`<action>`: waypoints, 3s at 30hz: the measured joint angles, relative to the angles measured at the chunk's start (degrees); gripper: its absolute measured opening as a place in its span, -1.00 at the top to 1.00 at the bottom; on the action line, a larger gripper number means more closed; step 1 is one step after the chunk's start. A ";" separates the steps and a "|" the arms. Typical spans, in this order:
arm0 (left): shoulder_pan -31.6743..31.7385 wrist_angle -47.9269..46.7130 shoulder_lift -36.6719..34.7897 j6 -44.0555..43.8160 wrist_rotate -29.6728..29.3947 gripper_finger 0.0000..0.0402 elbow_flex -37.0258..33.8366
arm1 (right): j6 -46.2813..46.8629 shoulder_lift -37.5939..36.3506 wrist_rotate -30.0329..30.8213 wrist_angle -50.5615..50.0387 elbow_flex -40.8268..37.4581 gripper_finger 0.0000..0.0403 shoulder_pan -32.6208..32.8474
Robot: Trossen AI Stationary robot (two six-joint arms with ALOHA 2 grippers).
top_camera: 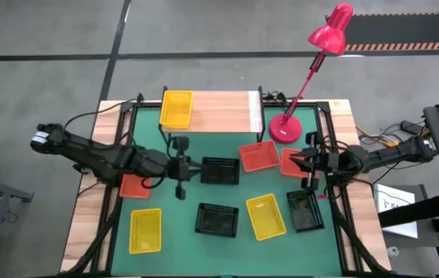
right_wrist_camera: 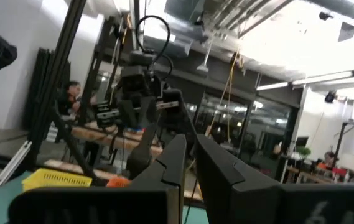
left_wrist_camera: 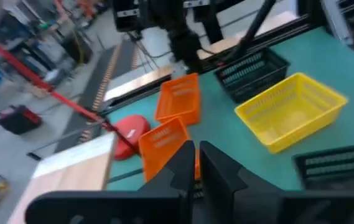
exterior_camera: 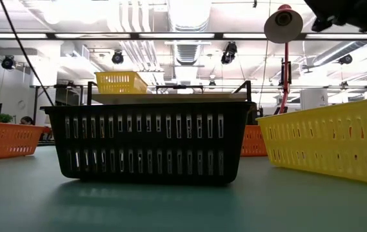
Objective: Stack baskets on shelf by color
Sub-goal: Put the top black bin on the shelf
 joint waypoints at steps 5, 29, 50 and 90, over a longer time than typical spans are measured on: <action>0.02 3.81 -3.89 3.53 -8.58 0.96 -4.65 | 0.38 7.08 -0.01 -7.40 7.20 0.86 0.00; 0.07 12.54 -19.11 4.92 -13.29 0.96 -17.24 | 3.12 38.85 -3.66 -65.94 49.97 0.86 -1.42; 0.07 18.54 -22.68 9.46 -16.31 0.96 -22.04 | -21.95 69.43 -12.50 -86.68 71.66 0.68 -8.72; 0.04 25.94 -23.65 12.07 -16.20 0.96 -22.83 | -29.42 77.98 -5.56 -86.26 73.75 0.96 -7.03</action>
